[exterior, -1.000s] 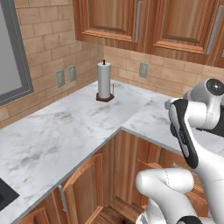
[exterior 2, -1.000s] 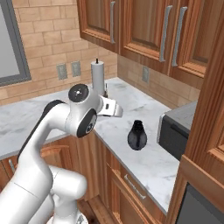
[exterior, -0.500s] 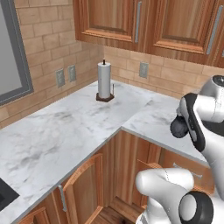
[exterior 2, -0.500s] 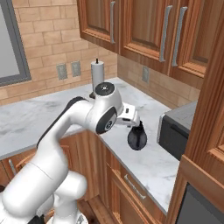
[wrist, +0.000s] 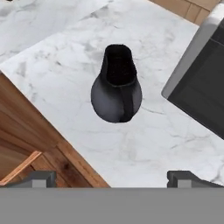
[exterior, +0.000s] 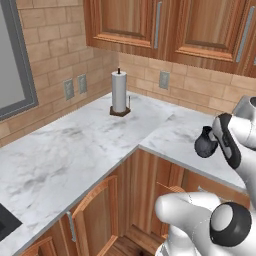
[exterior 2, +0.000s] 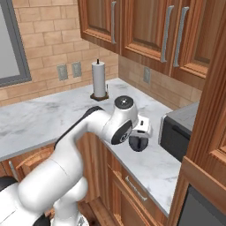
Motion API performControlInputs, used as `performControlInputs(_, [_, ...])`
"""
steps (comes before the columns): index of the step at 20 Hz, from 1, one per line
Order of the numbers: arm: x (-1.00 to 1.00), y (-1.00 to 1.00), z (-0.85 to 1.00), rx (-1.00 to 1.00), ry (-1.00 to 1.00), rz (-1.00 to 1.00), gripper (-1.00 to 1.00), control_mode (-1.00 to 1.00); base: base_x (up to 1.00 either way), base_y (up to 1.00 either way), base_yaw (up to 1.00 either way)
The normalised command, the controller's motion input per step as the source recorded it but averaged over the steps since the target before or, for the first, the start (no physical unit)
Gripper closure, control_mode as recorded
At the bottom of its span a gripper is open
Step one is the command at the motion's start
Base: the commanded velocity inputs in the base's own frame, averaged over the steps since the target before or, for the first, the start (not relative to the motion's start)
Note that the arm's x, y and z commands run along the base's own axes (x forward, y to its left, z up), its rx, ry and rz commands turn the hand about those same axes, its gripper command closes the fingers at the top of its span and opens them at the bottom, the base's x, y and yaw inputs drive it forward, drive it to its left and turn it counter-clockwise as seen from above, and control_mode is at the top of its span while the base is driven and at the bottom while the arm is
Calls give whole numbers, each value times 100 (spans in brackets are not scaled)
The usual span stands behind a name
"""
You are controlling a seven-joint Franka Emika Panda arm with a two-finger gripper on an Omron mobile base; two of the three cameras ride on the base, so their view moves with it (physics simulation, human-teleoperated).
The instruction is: Move the bread and lobster from the second highest shelf to the top shelf to make space. Then, place the pitcher from the counter on the cleared second highest shelf.
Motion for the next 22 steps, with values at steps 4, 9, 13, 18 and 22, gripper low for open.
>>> performControlInputs(4, [21, -7, -68, 0, -14, 3, -100, -100, 0, 0, 0])
performControlInputs(9, [30, -30, -20, 4, -3, 3, -100, -100, 0, 0, 0])
performControlInputs(13, [28, -40, 0, 8, 5, 4, -100, -100, 0, 0, 0])
performControlInputs(18, [32, -21, 0, 4, 7, 5, -100, -100, 0, 0, 0])
performControlInputs(22, [37, 0, -5, 0, 1, 7, -100, -100, 0, 0, 0])
